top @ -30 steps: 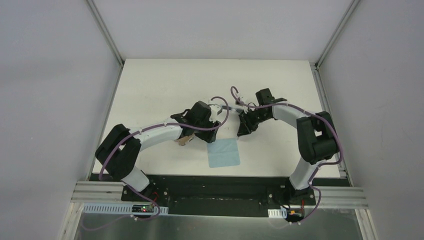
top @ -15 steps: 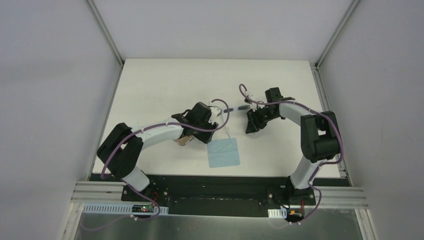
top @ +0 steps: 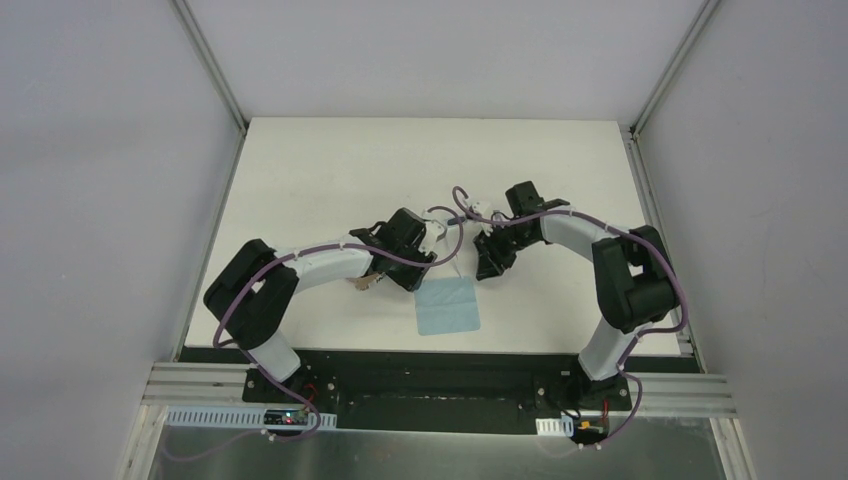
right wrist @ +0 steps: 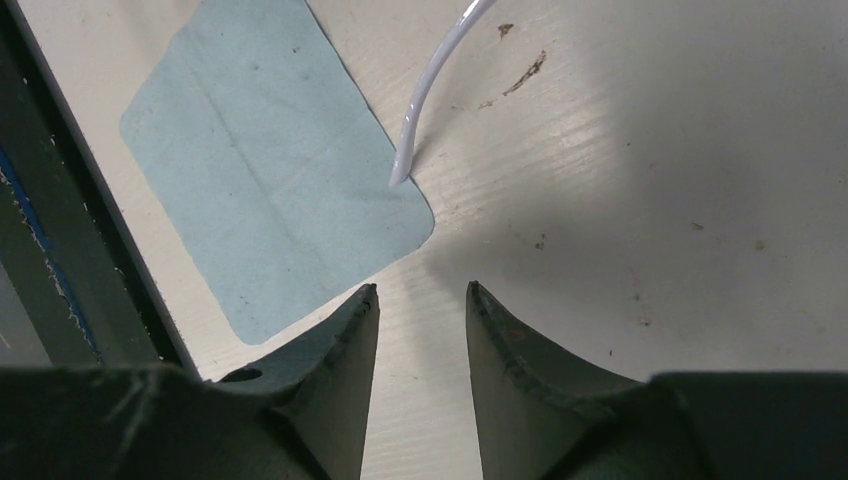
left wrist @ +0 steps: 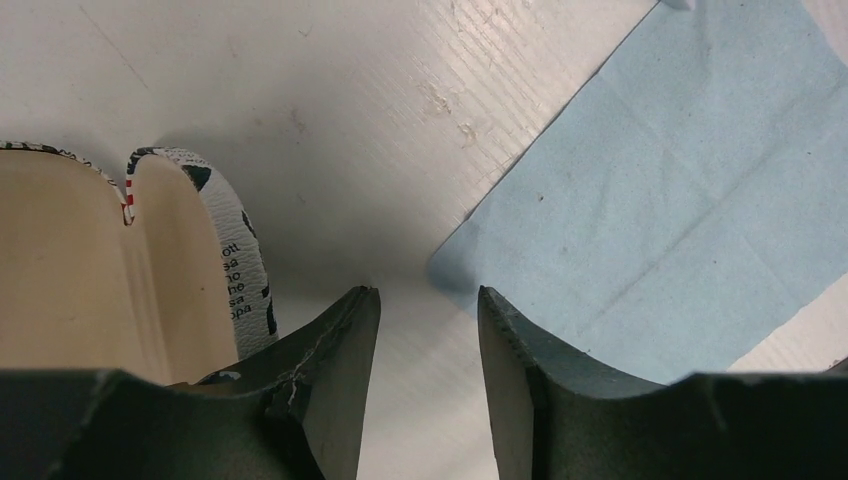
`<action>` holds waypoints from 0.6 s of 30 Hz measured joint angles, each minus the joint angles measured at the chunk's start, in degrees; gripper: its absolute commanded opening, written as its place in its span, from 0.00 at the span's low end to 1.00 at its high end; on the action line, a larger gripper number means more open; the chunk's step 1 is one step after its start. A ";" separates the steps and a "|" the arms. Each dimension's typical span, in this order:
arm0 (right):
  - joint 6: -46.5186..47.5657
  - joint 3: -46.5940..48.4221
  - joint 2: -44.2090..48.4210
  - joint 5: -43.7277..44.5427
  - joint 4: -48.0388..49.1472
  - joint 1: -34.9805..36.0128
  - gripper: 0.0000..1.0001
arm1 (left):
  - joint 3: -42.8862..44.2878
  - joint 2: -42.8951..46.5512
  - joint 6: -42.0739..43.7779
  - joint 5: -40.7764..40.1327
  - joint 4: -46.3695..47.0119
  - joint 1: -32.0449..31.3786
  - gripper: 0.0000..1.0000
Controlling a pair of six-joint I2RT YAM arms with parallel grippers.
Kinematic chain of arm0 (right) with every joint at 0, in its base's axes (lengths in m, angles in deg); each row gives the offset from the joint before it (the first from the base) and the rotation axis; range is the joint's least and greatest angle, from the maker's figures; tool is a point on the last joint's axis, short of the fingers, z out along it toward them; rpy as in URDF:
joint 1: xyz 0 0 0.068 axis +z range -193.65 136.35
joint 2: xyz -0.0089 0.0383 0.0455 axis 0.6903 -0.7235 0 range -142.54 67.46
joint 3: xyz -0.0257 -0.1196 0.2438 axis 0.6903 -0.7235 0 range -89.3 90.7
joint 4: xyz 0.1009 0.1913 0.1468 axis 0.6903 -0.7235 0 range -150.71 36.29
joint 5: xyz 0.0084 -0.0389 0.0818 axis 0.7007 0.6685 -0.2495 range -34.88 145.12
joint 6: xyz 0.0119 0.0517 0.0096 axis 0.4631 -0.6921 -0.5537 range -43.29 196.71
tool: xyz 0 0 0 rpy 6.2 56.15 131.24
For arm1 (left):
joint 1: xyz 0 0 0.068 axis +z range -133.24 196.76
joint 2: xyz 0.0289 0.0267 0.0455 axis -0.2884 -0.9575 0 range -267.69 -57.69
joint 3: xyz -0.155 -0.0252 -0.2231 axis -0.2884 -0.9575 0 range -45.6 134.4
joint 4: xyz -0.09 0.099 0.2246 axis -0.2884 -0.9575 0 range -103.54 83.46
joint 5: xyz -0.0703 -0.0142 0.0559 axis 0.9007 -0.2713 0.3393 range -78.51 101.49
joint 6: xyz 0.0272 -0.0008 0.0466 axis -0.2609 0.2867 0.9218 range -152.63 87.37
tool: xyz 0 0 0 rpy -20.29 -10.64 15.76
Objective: Organize the sunglasses
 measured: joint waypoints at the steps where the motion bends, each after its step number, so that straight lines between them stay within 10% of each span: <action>1: -0.04 0.00 0.00 -0.02 0.07 0.11 0.41 | 0.00 -0.02 0.04 0.02 0.02 0.00 0.40; 18: -1.57 0.00 0.00 1.46 1.77 0.98 0.43 | -0.24 -0.72 1.88 1.14 1.31 0.35 0.24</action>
